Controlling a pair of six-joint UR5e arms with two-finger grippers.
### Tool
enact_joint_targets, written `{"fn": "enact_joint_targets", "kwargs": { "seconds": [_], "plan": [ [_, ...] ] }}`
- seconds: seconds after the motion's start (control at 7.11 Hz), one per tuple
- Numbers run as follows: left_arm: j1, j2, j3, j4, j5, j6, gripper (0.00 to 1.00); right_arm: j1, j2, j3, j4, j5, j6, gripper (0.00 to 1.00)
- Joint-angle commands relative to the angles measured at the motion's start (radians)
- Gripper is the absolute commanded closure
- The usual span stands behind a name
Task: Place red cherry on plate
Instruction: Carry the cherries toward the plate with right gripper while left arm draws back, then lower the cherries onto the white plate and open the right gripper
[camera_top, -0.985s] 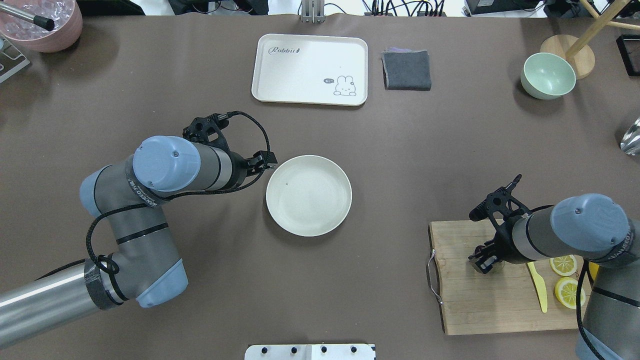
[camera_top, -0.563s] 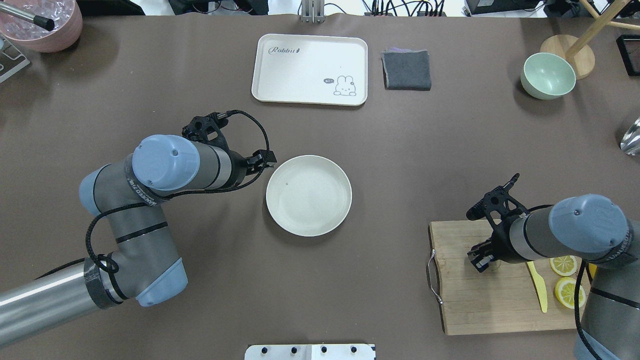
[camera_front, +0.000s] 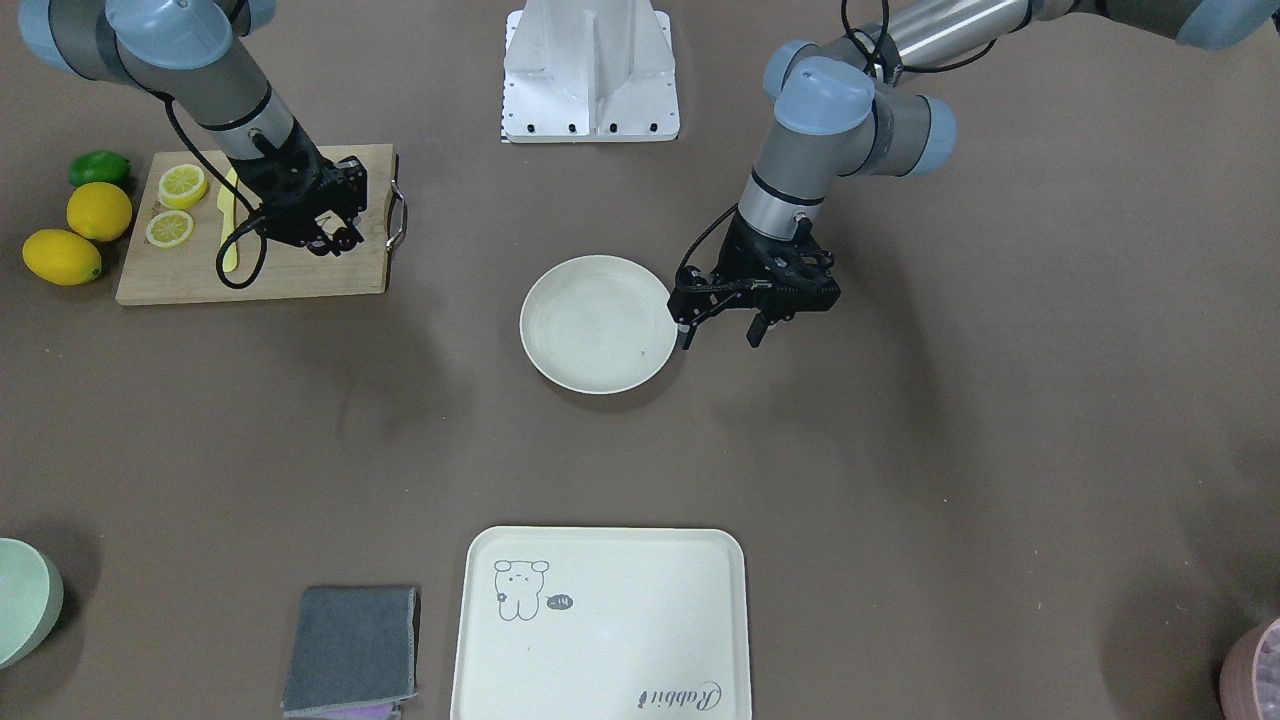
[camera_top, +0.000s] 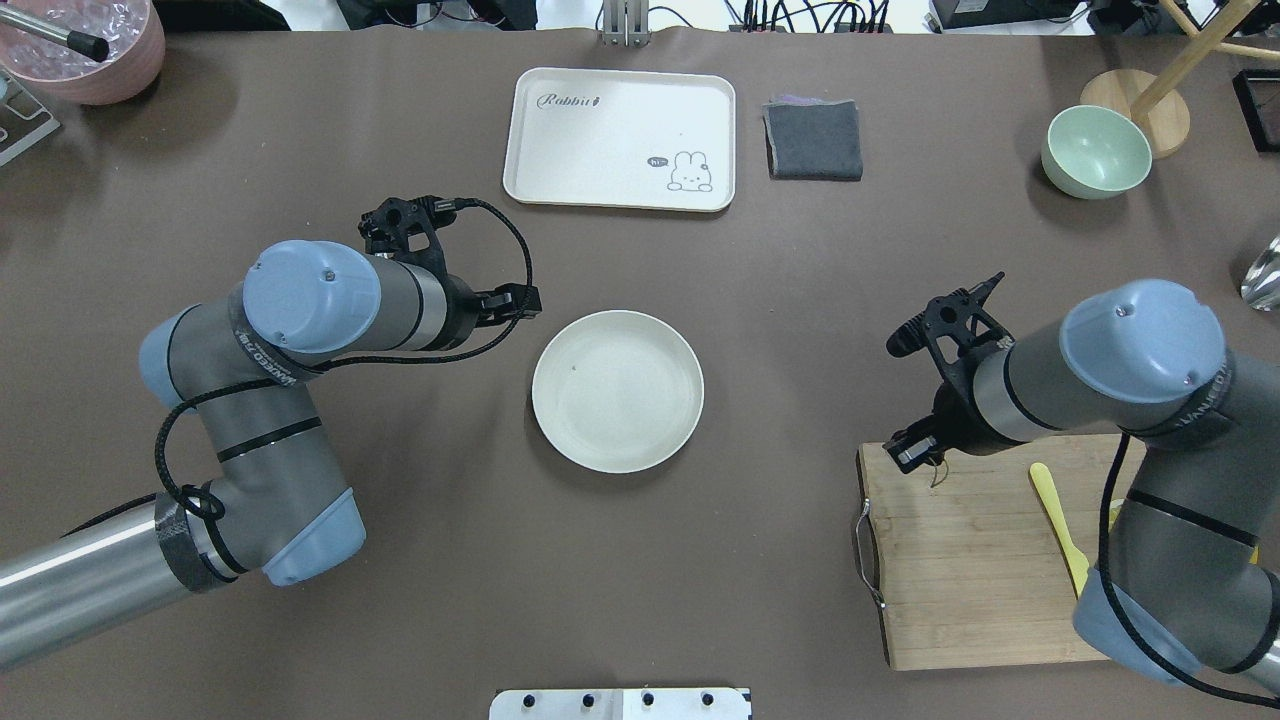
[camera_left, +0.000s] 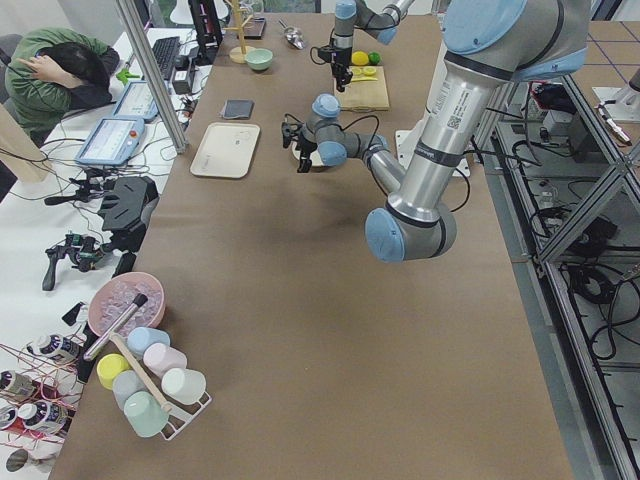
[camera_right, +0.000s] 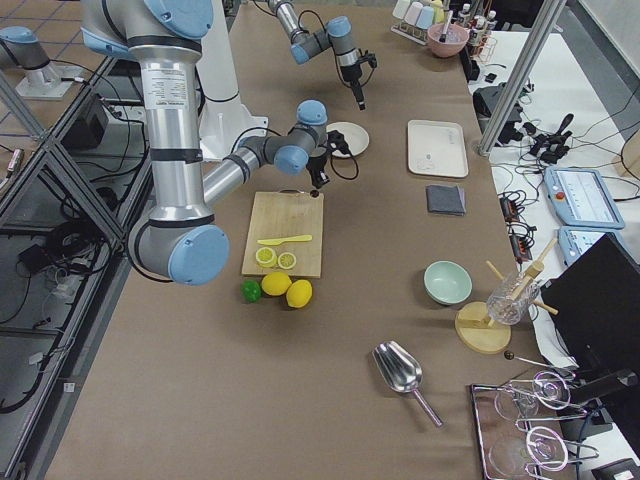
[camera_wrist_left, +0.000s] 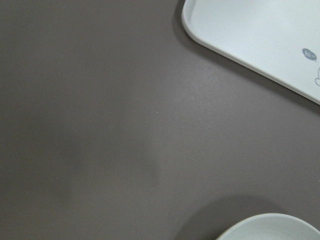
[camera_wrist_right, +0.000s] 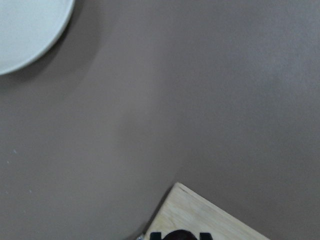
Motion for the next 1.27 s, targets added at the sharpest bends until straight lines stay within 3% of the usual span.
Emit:
{"fn": "enact_joint_targets", "kwargs": {
  "seconds": [0.0,0.56,0.84,1.13],
  "plan": [
    [-0.100,0.019,0.020,0.000,-0.008,0.145,0.02,-0.003,0.239,-0.025,-0.199,0.000,0.107,1.00],
    [-0.134,0.070,0.031,-0.023,0.001,0.151,0.02,-0.101,0.599,-0.351,-0.214,-0.130,0.325,1.00],
    [-0.156,0.088,0.031,-0.025,-0.001,0.152,0.02,-0.123,0.673,-0.488,-0.196,-0.183,0.339,1.00],
    [-0.182,0.088,0.031,-0.022,-0.008,0.219,0.02,-0.141,0.669,-0.585,-0.090,-0.187,0.352,1.00]
  ]
}}
